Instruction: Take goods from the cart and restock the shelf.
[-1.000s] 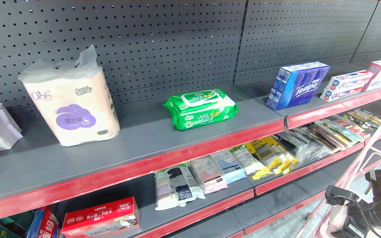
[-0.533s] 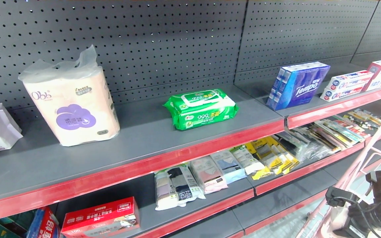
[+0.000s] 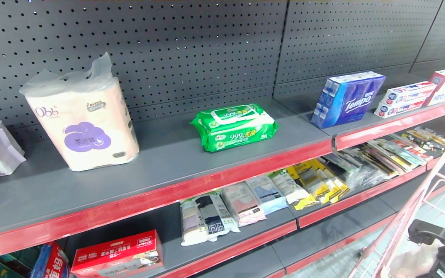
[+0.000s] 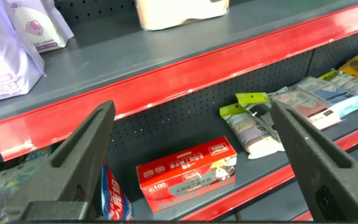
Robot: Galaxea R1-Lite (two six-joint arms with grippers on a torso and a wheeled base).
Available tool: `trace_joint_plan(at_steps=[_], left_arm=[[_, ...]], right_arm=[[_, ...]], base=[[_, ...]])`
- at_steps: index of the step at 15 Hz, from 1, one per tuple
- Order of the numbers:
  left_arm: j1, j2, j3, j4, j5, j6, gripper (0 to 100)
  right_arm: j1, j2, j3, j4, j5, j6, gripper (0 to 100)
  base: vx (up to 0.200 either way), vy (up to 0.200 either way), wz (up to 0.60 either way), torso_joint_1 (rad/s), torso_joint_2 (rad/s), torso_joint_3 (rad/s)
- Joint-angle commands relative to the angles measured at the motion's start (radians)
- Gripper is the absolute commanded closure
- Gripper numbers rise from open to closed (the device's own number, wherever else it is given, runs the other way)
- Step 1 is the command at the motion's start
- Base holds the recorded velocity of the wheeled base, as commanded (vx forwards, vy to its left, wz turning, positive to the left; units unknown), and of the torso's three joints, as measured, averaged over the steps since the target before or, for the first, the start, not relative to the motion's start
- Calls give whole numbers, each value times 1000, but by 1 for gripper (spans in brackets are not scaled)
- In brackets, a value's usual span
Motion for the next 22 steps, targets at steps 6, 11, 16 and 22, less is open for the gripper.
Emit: trace_joint_plan(at_steps=[6,11,16,22], left_arm=[[0,0,0,0,0,0,0],[0,0,0,0,0,0,0],[0,0,0,0,0,0,0],[0,0,-1,0,0,0,0]], right_arm=[[-20,-277,84,10,-24,184,100],[-51,-430,75,7,-29,196,100],[12,-690,68,4,-58,252,100],[380,-898,68,8,-130,534,100]], base=[[0,0,0,0,0,0],[0,0,0,0,0,0],[0,0,0,0,0,0],[0,0,0,0,0,0]])
